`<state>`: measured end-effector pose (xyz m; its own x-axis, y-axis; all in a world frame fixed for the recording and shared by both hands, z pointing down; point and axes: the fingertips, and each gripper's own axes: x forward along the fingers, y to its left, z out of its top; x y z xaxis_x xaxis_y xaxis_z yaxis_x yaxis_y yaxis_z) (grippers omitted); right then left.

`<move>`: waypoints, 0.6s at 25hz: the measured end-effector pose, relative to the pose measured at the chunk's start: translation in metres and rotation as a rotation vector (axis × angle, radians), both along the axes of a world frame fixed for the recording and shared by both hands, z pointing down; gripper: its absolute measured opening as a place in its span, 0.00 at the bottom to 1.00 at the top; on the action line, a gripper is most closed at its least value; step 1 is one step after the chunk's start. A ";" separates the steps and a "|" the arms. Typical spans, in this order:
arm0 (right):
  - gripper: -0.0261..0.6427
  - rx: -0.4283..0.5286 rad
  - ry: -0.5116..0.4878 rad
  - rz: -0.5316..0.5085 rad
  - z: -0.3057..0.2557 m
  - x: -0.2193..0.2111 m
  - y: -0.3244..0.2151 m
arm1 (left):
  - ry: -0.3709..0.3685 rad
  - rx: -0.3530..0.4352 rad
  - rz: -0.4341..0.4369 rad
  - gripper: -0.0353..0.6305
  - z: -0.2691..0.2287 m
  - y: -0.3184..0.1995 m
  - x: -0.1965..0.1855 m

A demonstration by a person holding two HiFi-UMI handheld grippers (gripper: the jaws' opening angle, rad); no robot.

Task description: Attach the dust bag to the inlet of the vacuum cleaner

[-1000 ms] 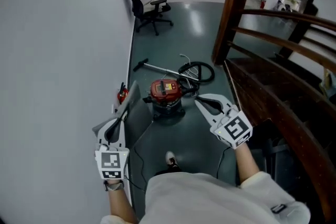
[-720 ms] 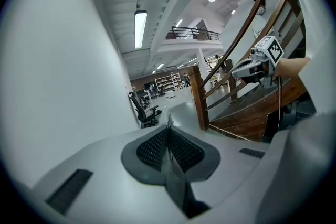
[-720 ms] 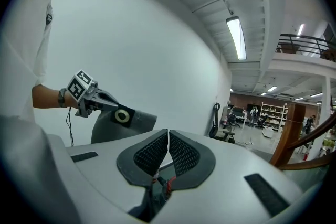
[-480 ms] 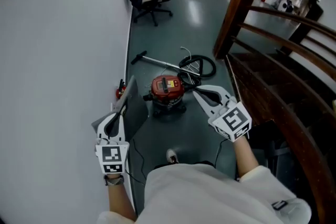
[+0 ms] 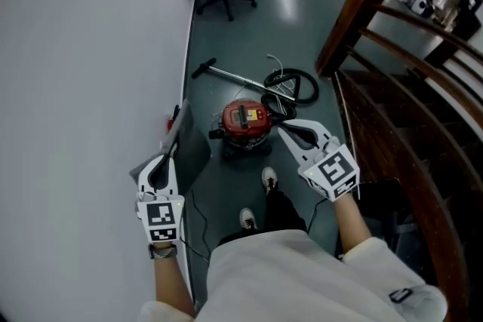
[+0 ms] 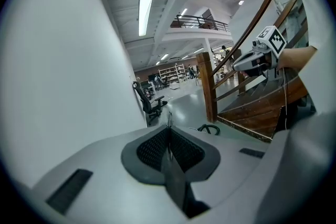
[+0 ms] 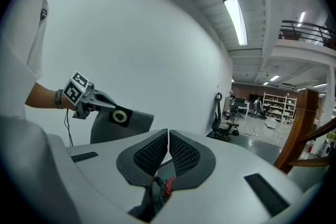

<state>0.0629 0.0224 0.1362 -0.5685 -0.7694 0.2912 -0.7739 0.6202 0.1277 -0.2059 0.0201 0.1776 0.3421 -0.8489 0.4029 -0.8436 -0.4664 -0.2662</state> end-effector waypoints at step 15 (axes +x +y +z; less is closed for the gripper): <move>0.08 -0.164 0.042 -0.041 0.101 0.004 -0.134 | -0.020 -0.060 -0.097 0.08 0.081 -0.106 -0.006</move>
